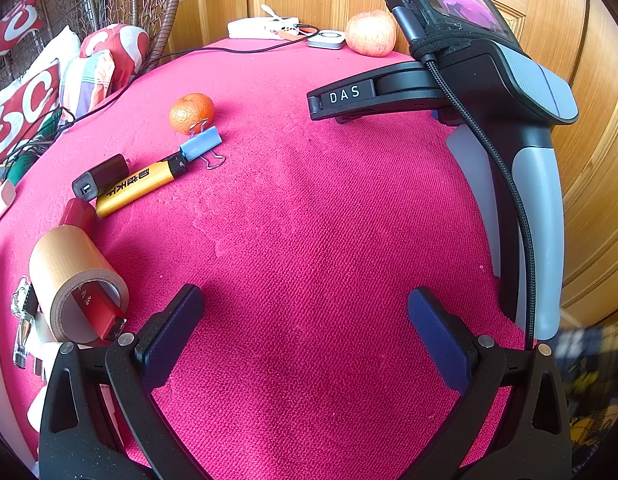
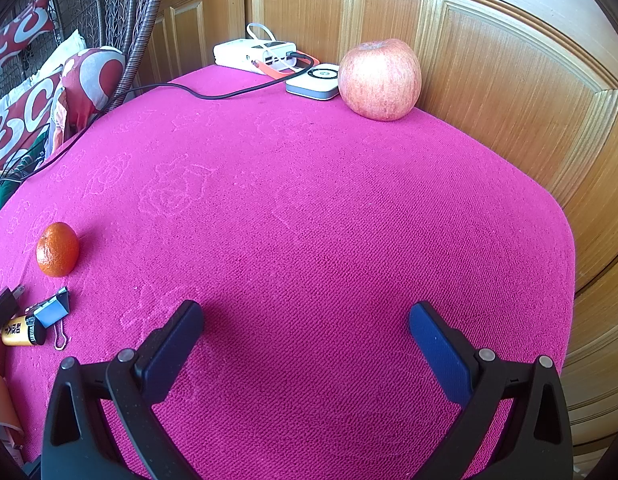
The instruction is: Organize rigid objects
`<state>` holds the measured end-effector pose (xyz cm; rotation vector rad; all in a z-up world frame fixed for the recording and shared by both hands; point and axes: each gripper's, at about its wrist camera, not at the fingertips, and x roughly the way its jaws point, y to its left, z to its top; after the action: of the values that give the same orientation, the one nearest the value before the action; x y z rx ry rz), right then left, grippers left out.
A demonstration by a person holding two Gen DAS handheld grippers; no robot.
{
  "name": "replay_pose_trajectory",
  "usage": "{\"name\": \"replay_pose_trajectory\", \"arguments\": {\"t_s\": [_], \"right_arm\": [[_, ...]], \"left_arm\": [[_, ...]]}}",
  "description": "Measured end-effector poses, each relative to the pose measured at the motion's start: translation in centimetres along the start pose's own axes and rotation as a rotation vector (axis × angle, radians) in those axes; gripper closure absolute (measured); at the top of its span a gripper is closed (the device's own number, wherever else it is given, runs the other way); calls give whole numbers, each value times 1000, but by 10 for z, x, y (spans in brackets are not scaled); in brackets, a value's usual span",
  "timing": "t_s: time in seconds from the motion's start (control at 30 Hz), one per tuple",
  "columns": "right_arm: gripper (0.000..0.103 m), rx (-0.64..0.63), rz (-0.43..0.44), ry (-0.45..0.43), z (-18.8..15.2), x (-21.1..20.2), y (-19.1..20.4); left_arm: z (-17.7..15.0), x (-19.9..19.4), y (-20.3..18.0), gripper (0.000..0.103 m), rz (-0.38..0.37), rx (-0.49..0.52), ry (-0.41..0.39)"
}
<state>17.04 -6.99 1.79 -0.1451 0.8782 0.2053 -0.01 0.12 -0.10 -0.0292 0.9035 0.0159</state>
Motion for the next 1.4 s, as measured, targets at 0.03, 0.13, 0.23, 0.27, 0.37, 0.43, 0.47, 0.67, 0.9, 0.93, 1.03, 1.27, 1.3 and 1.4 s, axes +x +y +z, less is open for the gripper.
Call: {"name": "replay_pose_trajectory", "arguments": {"t_s": [0.03,0.13,0.23,0.27,0.37,0.43,0.47,0.67,0.9,0.93,1.03,1.27,1.3,1.4], "right_arm": [[0,0,0,0,0,0,0],[0,0,0,0,0,0,0],[0,0,0,0,0,0,0],[0,0,0,0,0,0,0],[0,0,0,0,0,0,0],[0,0,0,0,0,0,0],[0,0,0,0,0,0,0],[0,0,0,0,0,0,0],[0,0,0,0,0,-1,0],[0,0,0,0,0,0,0],[0,0,0,0,0,-1,0],[0,0,0,0,0,0,0],[0,0,0,0,0,0,0],[0,0,0,0,0,0,0]], "left_arm": [[0,0,0,0,0,0,0],[0,0,0,0,0,0,0],[0,0,0,0,0,0,0],[0,0,0,0,0,0,0],[0,0,0,0,0,0,0],[0,0,0,0,0,0,0],[0,0,0,0,0,0,0],[-1,-1,0,0,6,-8,0],[-8,-62,8,0,-46,-53,-125],[-12,-74,13,0,-30,-64,-146],[-30,-105,37,0,23,-127,-178],[-89,-147,95,0,165,-255,-168],[-96,-151,101,0,169,-269,-165],[-113,-156,118,0,165,-318,-144]]}}
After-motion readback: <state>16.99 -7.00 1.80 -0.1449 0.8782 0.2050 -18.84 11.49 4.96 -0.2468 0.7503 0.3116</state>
